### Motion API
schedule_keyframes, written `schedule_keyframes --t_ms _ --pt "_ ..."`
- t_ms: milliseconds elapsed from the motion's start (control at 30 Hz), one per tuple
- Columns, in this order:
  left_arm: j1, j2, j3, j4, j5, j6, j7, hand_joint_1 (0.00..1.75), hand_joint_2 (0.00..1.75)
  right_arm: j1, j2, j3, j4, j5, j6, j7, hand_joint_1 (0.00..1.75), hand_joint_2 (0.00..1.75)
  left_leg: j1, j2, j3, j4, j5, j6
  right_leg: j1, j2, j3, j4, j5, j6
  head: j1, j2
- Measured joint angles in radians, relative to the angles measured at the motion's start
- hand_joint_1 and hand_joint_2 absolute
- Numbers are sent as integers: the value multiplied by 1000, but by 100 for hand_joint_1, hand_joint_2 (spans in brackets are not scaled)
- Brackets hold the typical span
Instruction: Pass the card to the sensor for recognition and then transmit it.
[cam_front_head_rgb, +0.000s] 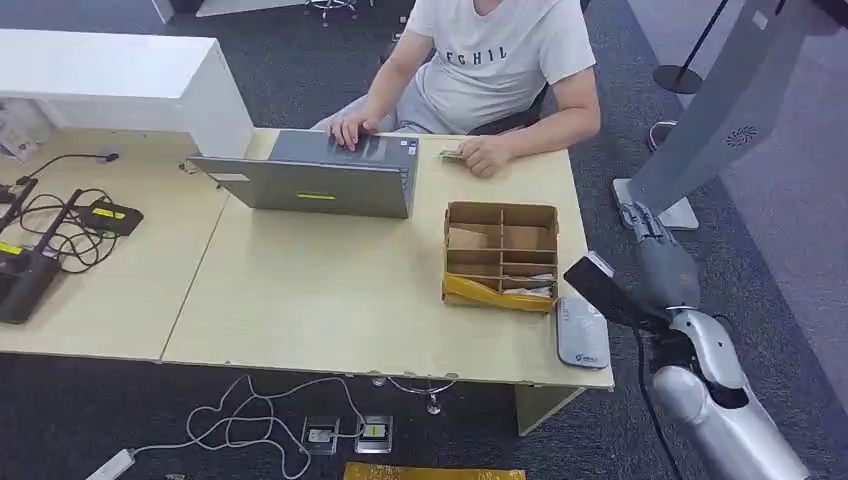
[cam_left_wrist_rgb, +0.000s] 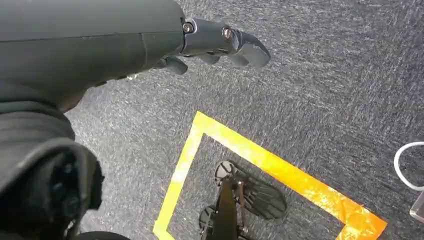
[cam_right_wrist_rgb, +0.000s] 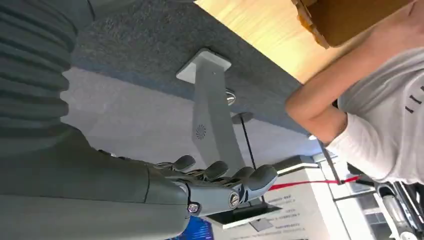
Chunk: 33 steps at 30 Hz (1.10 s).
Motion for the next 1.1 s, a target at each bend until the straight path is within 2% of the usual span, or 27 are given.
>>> schedule_keyframes --t_ms 533,900,1100 --pt "0 -1 0 0 -3 0 0 0 0 -6 38 8 37 30 8 11 0 175 0 0 0 0 0 0 0 0 0 0 0 0 0 0" --pt "0 -2 0 0 -14 -8 0 0 0 23 52 19 37 158 98 0 0 175 0 0 1 0 0 0 0 0 0 0 0 0 0 0" --pt "0 0 0 0 -13 -5 1 0 0 35 52 33 37 158 103 -20 0 175 0 0 1 0 0 0 0 1 0 0 0 0 0 0"
